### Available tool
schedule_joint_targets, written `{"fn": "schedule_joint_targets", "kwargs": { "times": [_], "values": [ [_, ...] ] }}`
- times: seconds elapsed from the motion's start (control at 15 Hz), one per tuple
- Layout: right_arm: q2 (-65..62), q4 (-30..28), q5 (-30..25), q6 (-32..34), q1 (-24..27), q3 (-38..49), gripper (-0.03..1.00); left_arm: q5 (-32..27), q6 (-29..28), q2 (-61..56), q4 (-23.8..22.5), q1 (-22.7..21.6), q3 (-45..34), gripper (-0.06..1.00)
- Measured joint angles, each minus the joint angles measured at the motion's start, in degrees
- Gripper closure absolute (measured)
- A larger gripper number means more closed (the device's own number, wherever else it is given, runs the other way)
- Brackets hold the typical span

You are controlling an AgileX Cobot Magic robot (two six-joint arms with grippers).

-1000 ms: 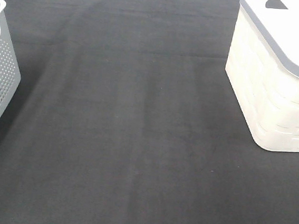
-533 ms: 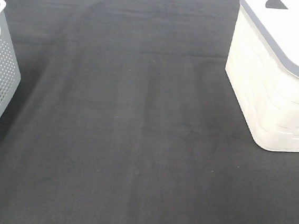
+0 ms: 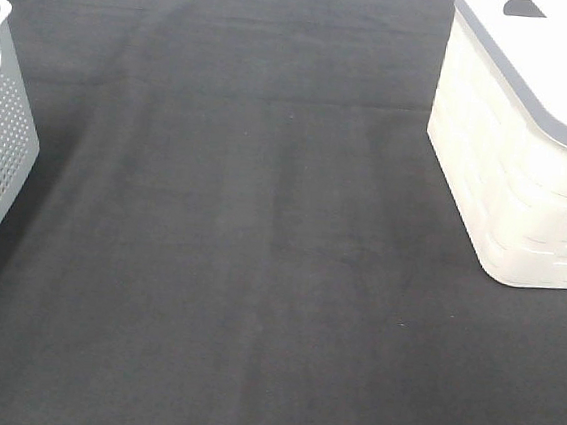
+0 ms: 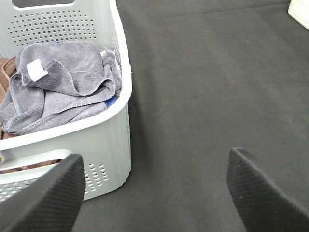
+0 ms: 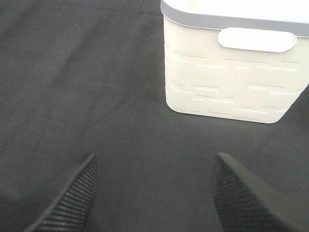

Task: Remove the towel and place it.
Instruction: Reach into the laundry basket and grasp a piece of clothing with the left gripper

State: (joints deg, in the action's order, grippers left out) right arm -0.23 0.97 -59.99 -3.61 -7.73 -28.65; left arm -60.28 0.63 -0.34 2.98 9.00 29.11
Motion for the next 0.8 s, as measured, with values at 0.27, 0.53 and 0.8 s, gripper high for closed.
{"fn": "schedule_joint_targets", "kwargs": {
  "times": [0.27, 0.53, 0.8],
  "values": [
    [0.0, 0.0, 0.0, 0.0, 0.0, 0.0, 0.30, 0.0, -1.2, 0.0, -1.0, 0.0, 0.0, 0.19],
    [0.0, 0.0, 0.0, 0.0, 0.0, 0.0, 0.30, 0.0, -6.7, 0.0, -4.3, 0.0, 0.1, 0.19],
    [0.0, 0.0, 0.0, 0.0, 0.0, 0.0, 0.30, 4.8, -20.5, 5.4, -16.0, 0.0, 3.0, 0.19]
  ]
}}
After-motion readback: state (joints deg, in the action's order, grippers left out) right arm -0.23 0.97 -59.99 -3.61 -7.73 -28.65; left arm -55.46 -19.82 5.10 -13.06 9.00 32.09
